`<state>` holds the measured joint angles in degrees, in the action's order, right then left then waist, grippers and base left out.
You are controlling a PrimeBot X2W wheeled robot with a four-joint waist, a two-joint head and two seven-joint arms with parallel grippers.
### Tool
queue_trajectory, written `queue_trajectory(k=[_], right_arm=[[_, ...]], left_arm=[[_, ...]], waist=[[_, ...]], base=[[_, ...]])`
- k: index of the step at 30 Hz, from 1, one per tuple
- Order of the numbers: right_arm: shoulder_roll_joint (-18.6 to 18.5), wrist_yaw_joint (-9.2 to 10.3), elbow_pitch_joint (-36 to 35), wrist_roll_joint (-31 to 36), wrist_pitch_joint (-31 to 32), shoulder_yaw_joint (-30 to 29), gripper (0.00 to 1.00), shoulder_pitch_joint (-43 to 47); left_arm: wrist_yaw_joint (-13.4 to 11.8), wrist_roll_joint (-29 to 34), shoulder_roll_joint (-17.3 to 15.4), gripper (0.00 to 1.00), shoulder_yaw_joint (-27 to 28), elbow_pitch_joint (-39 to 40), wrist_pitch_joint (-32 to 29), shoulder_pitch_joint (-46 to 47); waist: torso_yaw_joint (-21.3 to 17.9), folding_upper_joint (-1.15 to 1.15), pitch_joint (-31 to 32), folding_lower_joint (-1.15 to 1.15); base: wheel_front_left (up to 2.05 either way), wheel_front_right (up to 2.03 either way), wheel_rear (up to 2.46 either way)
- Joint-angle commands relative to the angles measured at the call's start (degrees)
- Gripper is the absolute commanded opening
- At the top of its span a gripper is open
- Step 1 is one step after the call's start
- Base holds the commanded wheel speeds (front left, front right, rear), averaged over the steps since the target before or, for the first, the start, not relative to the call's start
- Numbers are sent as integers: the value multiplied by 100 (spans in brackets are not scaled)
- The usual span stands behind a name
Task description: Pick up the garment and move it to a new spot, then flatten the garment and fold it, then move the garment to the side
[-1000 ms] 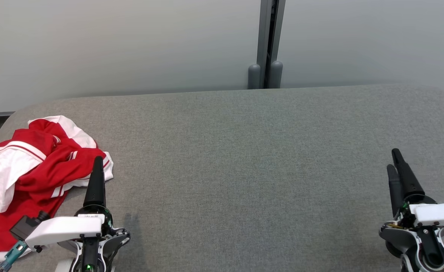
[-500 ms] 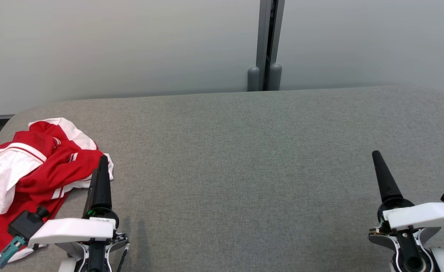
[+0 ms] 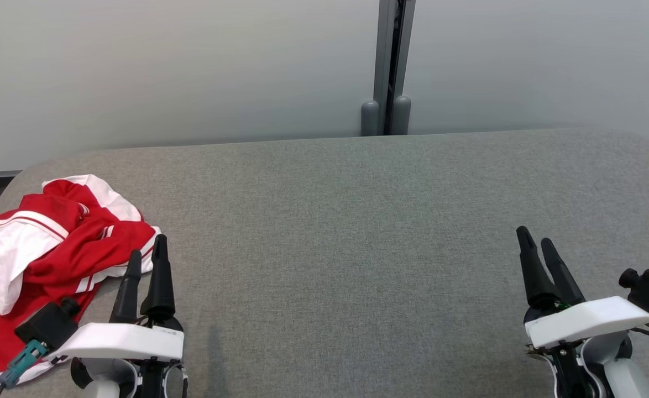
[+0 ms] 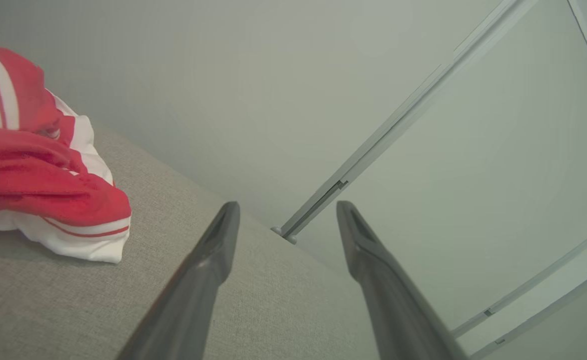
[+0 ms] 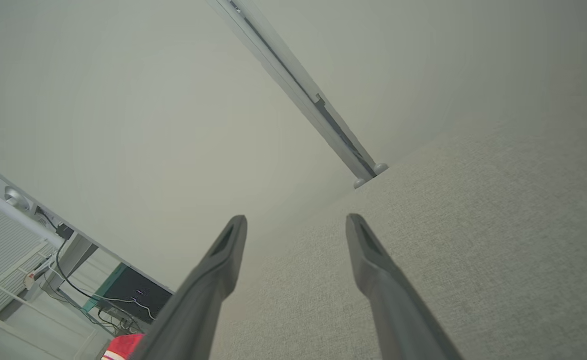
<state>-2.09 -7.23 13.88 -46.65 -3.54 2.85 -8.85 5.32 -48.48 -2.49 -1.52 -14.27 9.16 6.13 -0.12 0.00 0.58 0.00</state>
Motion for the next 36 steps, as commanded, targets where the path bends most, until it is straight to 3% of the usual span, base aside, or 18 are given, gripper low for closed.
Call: queue_trajectory(k=[1,16,36], right_arm=[[-61,-23,-96,279,-75,55,100,-23],[-73,-28,-261,1808,-387,197,100,56],[-87,-30,-114,2906,-724,355,100,109]], left_arm=[[-50,295,-26,100,13,107,48,46],[-213,1752,-34,100,-55,192,206,-39],[-329,2777,-41,100,-135,151,378,-168]], waist=[[-2,0,4,0],[-12,0,40,0],[-10,0,106,0]], base=[[0,0,0],[0,0,0],[0,0,0]])
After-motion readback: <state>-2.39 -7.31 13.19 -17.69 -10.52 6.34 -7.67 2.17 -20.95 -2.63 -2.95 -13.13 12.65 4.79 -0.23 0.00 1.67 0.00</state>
